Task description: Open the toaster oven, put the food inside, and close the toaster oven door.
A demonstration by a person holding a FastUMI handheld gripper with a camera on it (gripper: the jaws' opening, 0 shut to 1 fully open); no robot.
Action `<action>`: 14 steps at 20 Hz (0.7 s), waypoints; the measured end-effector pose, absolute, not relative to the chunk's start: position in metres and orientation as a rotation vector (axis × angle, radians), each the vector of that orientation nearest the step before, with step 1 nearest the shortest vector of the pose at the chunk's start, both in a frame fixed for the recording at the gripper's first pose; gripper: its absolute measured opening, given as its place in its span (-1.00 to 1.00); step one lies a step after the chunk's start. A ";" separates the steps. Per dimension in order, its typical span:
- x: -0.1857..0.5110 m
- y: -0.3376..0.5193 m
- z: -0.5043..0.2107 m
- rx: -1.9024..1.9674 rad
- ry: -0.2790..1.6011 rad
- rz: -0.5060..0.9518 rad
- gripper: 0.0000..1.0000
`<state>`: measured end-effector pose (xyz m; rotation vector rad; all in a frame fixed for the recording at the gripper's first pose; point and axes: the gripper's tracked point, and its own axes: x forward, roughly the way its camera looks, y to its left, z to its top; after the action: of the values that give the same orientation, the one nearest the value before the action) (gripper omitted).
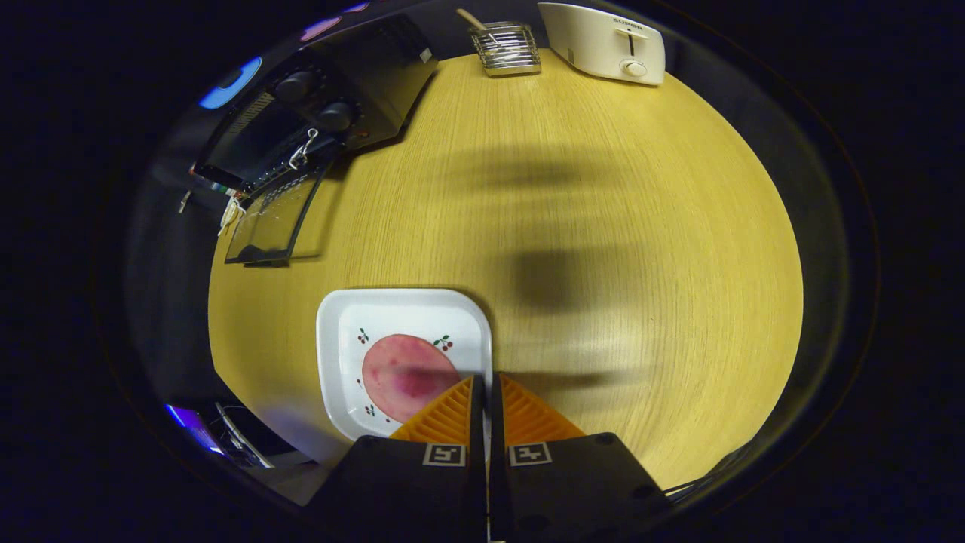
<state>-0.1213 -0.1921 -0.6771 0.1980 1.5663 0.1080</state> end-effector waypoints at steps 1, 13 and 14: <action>-0.120 -0.192 -0.676 0.229 1.579 0.125 -0.87; -0.139 -0.171 -0.657 0.676 1.630 0.135 -0.87; -0.141 -0.170 -0.653 0.712 1.611 0.115 -0.87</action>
<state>-0.1405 -0.1697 -0.6532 0.7119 1.6108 0.1147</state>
